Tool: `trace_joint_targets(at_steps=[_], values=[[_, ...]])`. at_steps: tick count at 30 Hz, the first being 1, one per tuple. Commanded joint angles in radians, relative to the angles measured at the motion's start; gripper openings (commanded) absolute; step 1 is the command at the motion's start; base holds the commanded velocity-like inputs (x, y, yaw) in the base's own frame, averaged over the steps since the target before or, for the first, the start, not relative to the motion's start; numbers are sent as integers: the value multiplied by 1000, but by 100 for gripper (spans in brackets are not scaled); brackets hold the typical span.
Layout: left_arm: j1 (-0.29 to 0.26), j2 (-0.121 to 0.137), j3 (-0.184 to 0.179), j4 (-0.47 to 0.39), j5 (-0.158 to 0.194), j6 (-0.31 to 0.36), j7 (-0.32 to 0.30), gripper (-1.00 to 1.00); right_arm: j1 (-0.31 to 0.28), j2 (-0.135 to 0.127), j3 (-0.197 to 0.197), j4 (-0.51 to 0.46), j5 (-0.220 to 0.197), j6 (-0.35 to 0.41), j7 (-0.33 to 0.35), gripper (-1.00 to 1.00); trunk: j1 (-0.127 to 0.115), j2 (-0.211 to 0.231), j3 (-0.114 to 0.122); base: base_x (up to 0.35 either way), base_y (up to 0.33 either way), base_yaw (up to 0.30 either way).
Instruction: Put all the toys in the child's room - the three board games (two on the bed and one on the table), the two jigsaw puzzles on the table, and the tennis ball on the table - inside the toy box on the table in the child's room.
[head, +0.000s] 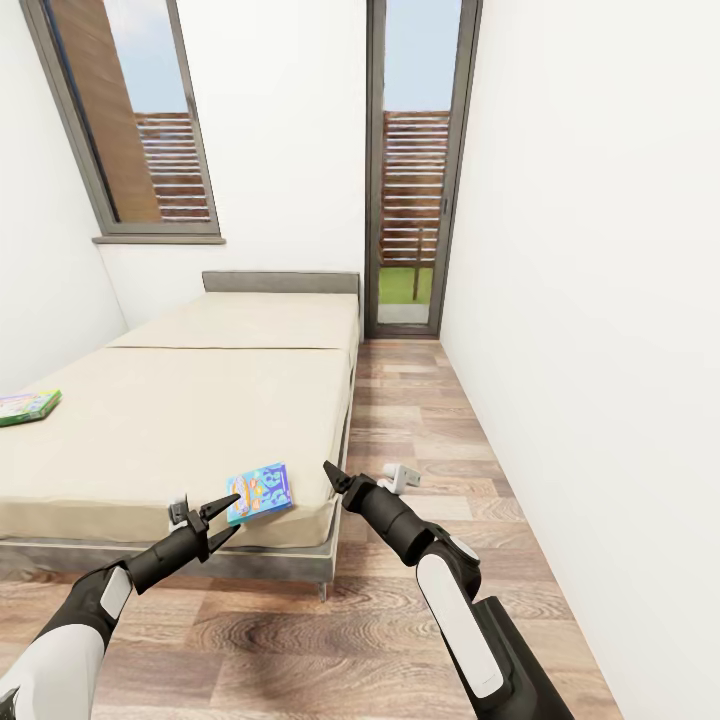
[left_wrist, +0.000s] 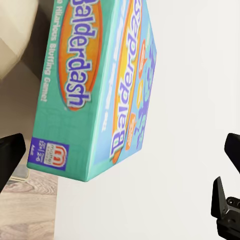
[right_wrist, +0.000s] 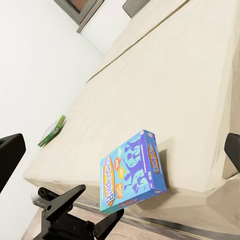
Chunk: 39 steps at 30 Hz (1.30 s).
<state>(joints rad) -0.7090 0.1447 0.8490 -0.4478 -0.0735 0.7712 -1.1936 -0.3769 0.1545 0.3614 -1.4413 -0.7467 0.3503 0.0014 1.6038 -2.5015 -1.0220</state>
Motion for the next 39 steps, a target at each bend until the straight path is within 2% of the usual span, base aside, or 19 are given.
trace_joint_targets(at_steps=[1,11,39], values=[[-1,-1,7,0,-8,9,-6,100,0,0,-1,-1,-5,4,0,100,0,0,-1,57,0,0],[-1,-1,7,0,-8,8,-6,100,0,0,-1,-1,-5,4,0,100,0,0,-1,80,0,0],[-1,-1,7,0,-9,8,-5,100,0,-1,-1,-1,-5,4,0,100,0,0,-1,2,0,0]])
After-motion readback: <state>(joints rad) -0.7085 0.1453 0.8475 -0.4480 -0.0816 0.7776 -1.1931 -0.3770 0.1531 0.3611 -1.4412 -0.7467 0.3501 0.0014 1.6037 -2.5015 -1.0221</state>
